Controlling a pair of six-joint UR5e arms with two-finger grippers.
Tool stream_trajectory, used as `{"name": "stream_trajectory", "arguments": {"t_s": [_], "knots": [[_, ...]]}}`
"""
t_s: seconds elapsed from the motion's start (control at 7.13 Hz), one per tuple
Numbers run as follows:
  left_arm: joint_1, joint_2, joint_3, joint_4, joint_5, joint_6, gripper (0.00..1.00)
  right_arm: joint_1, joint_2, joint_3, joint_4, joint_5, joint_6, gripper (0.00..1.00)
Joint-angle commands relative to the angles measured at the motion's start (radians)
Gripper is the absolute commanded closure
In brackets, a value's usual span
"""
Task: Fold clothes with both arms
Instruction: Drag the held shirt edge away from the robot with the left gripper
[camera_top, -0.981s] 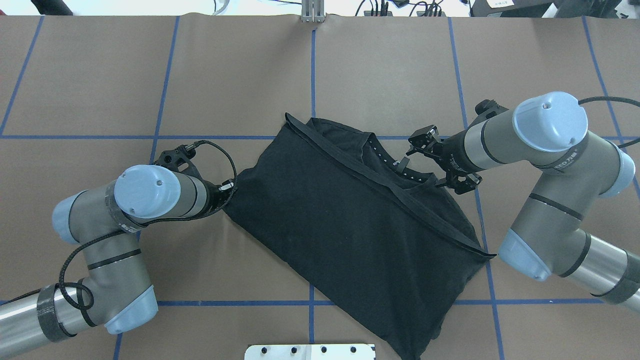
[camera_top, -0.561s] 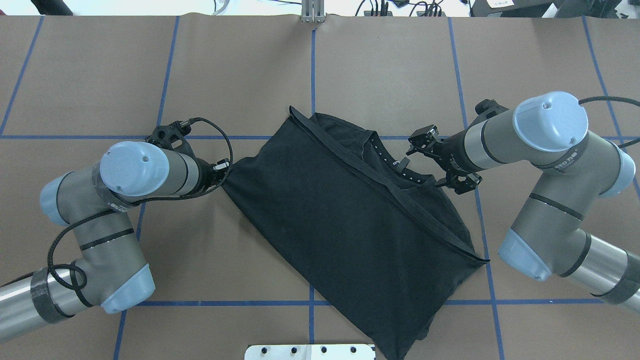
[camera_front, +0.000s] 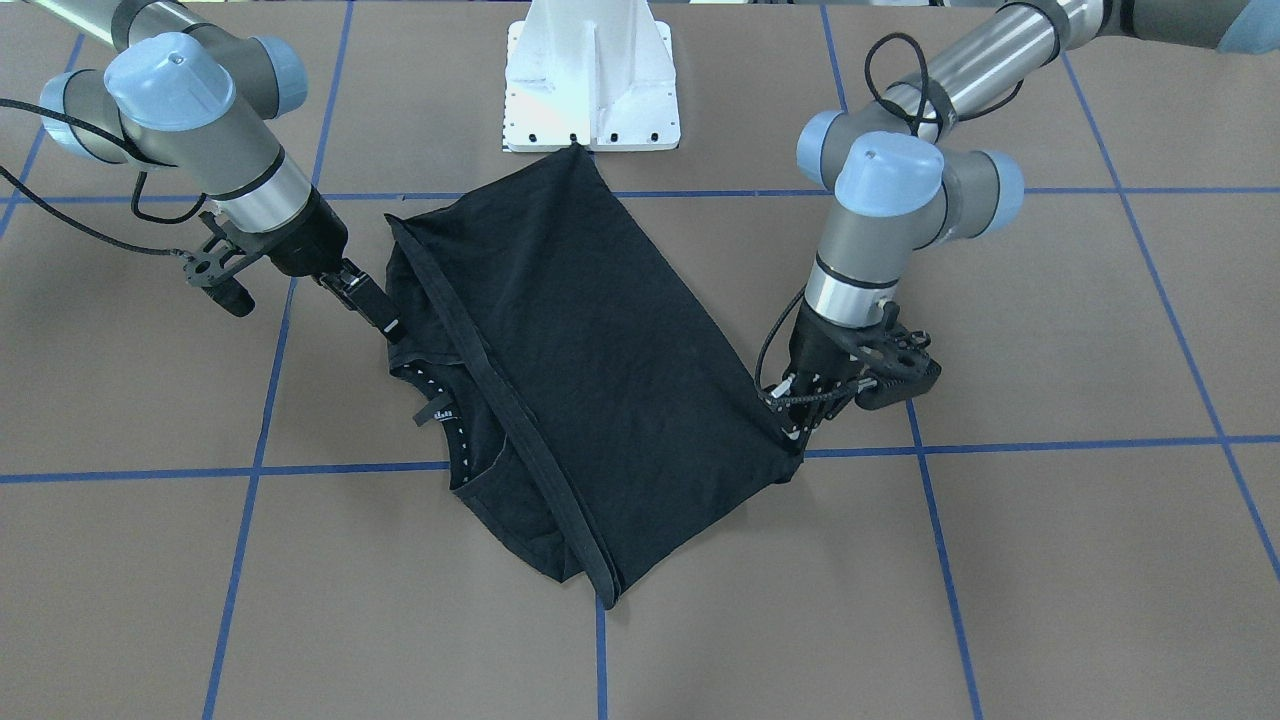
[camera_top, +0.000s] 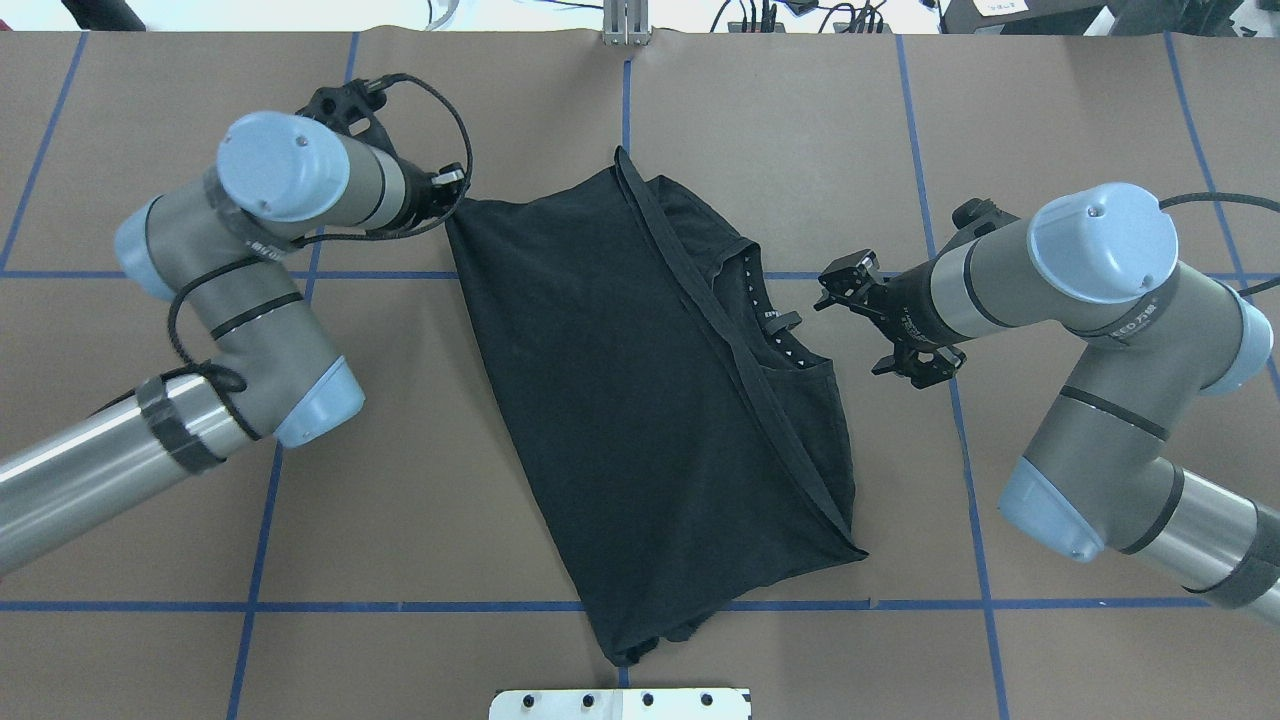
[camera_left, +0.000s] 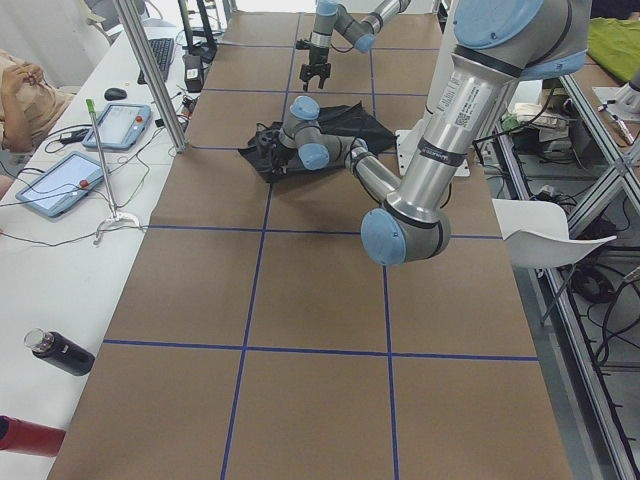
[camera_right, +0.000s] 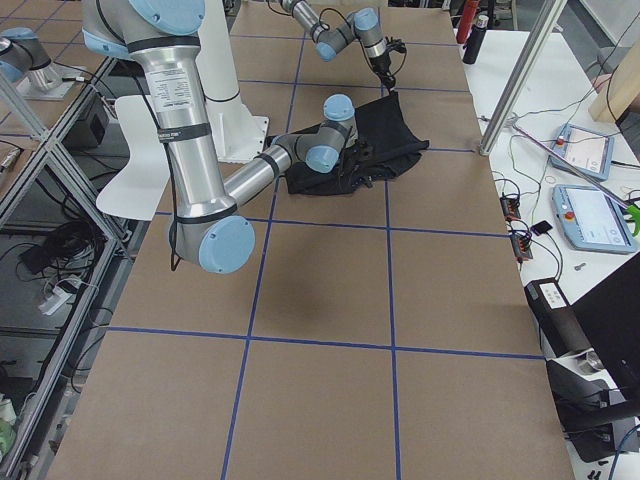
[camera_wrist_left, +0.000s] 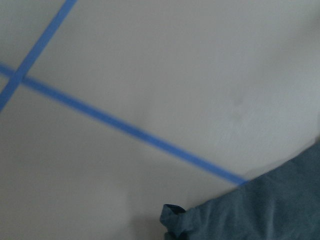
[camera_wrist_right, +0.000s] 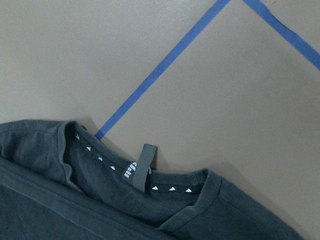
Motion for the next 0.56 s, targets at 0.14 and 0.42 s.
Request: {"name": "stream_trajectory", "arguments": {"t_s": [0.14, 0.42], "knots": [[-0.052, -0.305, 0.494, -0.252, 0.085, 0.031, 1.00, -0.001, 0.001, 0.001, 0.000, 0.000, 0.002, 0.00], [-0.054, -0.373, 0.601, -0.271, 0.140, 0.073, 0.76, -0.004, 0.003, 0.000, -0.002, 0.000, 0.005, 0.00]]}}
